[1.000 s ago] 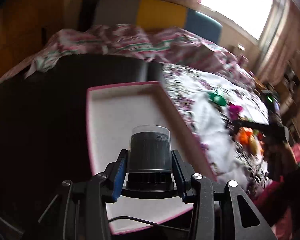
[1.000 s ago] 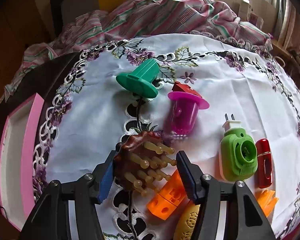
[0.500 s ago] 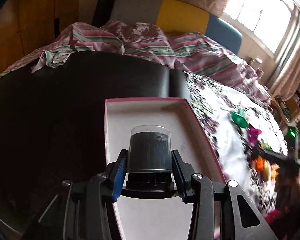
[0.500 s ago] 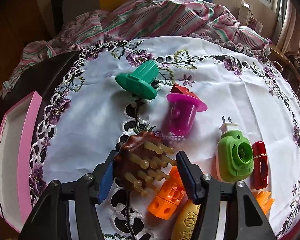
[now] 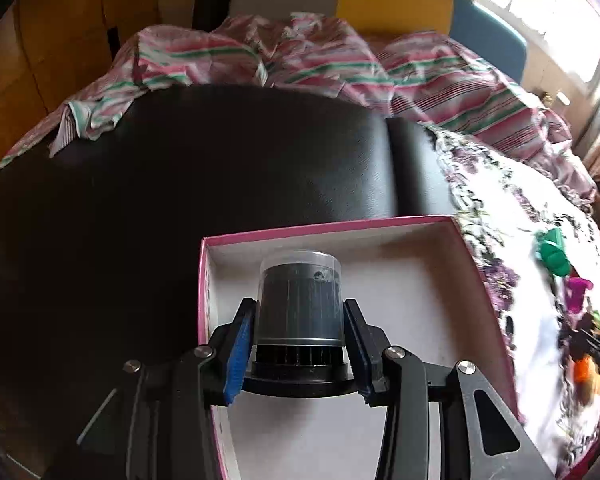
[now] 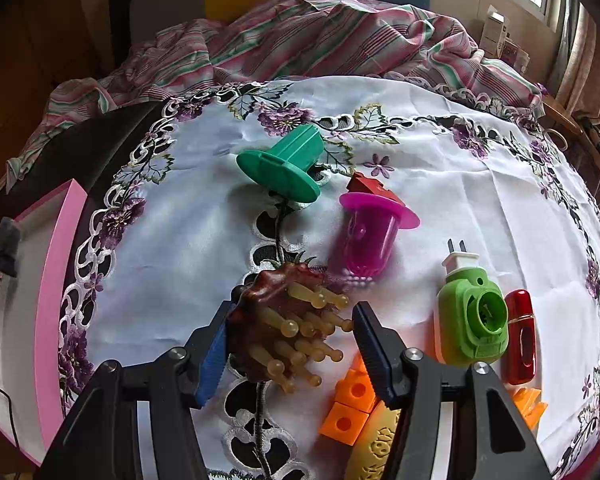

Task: Organize rigid objects
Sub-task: 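Lower the black cylinder into the tray and open the left tool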

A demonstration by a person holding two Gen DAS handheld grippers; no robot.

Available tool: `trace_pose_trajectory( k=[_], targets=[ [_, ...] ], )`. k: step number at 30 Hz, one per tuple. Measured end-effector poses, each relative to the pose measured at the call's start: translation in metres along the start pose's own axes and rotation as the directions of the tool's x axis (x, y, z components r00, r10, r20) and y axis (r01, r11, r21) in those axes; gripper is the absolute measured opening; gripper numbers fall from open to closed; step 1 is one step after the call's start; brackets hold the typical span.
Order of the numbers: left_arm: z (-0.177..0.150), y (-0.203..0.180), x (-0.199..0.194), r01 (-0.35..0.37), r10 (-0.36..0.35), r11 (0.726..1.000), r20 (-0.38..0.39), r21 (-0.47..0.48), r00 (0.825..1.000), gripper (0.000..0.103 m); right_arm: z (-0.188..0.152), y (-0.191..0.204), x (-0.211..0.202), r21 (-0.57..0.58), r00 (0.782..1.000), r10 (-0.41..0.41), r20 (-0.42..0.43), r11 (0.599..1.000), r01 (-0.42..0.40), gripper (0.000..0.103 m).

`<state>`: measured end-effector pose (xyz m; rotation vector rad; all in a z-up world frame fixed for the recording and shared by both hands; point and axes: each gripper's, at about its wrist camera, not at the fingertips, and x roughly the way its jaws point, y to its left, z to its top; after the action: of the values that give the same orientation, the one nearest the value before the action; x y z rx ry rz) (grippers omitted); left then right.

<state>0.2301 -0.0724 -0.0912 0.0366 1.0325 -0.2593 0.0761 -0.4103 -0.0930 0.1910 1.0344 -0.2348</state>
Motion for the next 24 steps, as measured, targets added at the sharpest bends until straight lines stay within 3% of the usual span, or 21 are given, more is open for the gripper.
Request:
trace_pose_trajectory(
  k=[7,12,18,22,24],
  targets=[
    [-0.005,0.000,-0.015,-0.010,0.010,1.000,0.046,-0.002,0.999,0.056,0.000,-0.001,-0.001,-0.001,1.000,0.000,0.004,1.000,0.000,0.060],
    [-0.024,0.008,-0.055,0.008,-0.008,1.000,0.094,-0.006,0.996,0.062,0.000,-0.001,-0.002,0.003,1.000,-0.004,0.009,1.000,0.004,0.060],
    [-0.037,0.041,-0.112,-0.049,0.048,0.999,0.157,0.004,0.987,0.062,0.000,-0.001,-0.005,0.013,1.000,-0.008,0.023,1.000,0.007,0.060],
    [-0.034,0.080,-0.161,-0.146,0.145,0.989,0.230,-0.011,0.962,0.066,-0.001,0.001,-0.007,-0.001,1.000,-0.008,0.029,1.000,0.008,0.060],
    [-0.033,0.100,-0.181,-0.214,0.215,0.976,0.263,-0.033,0.941,0.066,-0.001,0.002,-0.007,-0.007,0.999,-0.012,0.032,1.000,0.012,0.060]
  ],
)
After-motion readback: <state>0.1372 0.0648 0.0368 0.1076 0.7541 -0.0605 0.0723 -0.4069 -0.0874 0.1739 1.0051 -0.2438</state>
